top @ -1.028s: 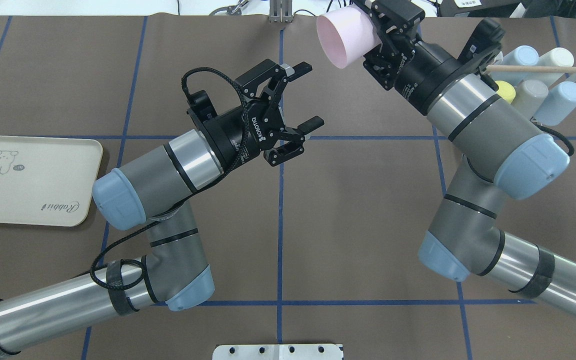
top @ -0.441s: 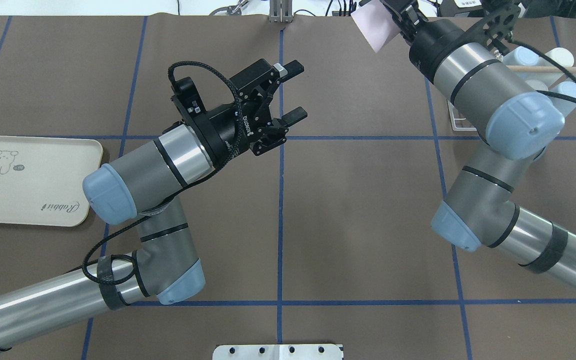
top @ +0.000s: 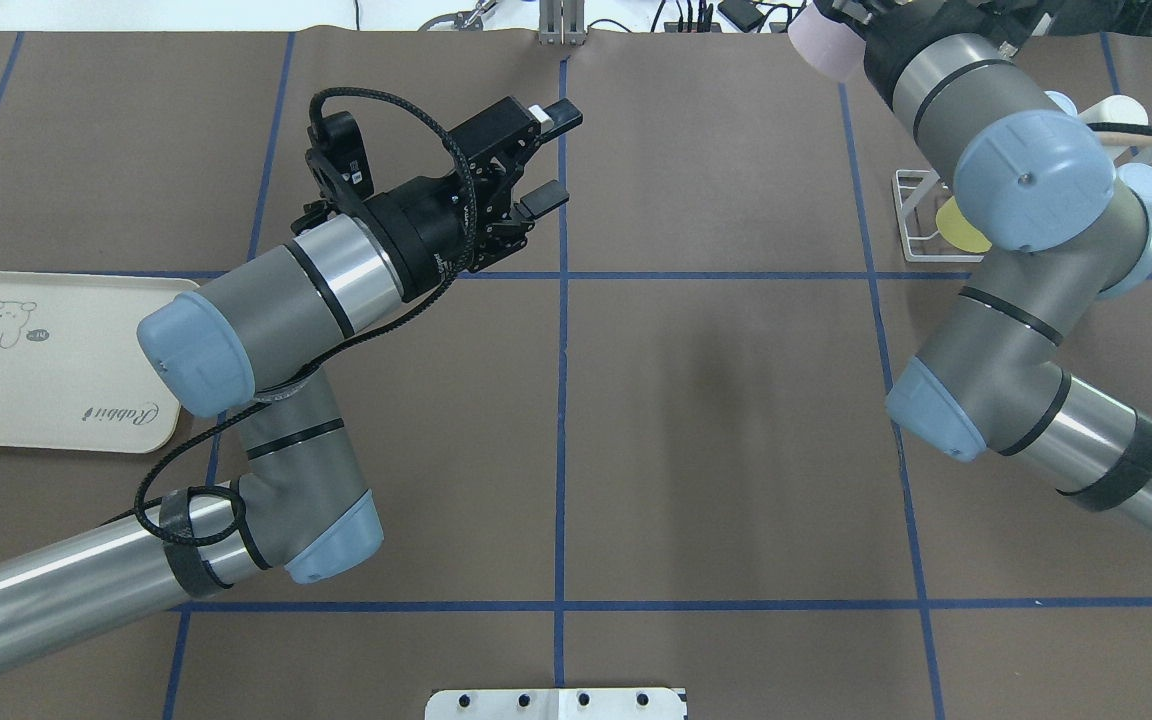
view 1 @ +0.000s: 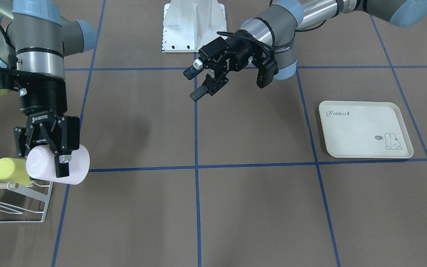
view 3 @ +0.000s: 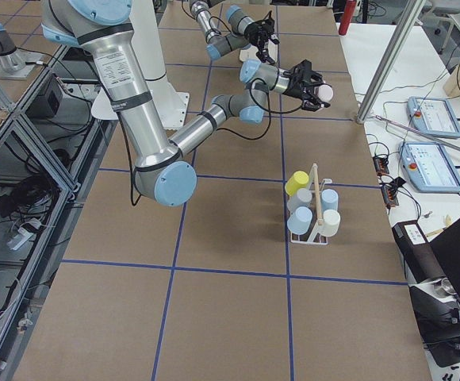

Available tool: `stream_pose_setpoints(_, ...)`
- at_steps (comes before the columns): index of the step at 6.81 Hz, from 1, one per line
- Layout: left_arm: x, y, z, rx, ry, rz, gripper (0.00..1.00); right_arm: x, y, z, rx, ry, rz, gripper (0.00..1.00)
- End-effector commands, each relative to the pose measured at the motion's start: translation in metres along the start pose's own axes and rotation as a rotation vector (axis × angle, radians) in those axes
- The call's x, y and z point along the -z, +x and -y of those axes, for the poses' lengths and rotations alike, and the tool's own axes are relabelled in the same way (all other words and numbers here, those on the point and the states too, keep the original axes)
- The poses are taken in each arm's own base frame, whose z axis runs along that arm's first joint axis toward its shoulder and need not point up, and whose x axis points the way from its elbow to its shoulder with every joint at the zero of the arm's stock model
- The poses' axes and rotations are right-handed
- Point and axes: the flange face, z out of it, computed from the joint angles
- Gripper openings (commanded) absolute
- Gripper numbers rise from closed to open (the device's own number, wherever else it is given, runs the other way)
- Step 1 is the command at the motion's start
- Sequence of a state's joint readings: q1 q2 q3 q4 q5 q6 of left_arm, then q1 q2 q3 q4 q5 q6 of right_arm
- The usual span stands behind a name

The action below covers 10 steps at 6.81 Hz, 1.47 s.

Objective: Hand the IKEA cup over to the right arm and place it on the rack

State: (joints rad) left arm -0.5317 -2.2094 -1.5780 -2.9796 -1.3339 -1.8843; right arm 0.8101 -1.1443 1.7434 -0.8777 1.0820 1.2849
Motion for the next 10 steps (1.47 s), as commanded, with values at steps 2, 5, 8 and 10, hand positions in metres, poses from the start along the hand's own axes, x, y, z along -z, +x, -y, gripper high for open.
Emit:
stream_pose_setpoints(2,-0.008,0.032,0.019,-0.27,0.049,0.189,1.0,-0.06,0.059,0.03,0.205,0.047,-0.209,0.0)
stream_pose_setpoints(5,-0.008,0.031,0.026,-0.307,0.059,0.208,1.0,-0.118,0.124,0.024,0.225,0.04,-0.172,0.0)
stream_pose_setpoints(8,-0.008,0.031,0.026,-0.306,0.058,0.205,1.0,-0.128,0.154,0.011,0.362,0.011,-0.15,0.0)
stream_pose_setpoints(10,-0.008,0.03,0.025,-0.306,0.055,0.205,1.0,-0.111,0.179,0.008,0.403,0.002,-0.162,0.0)
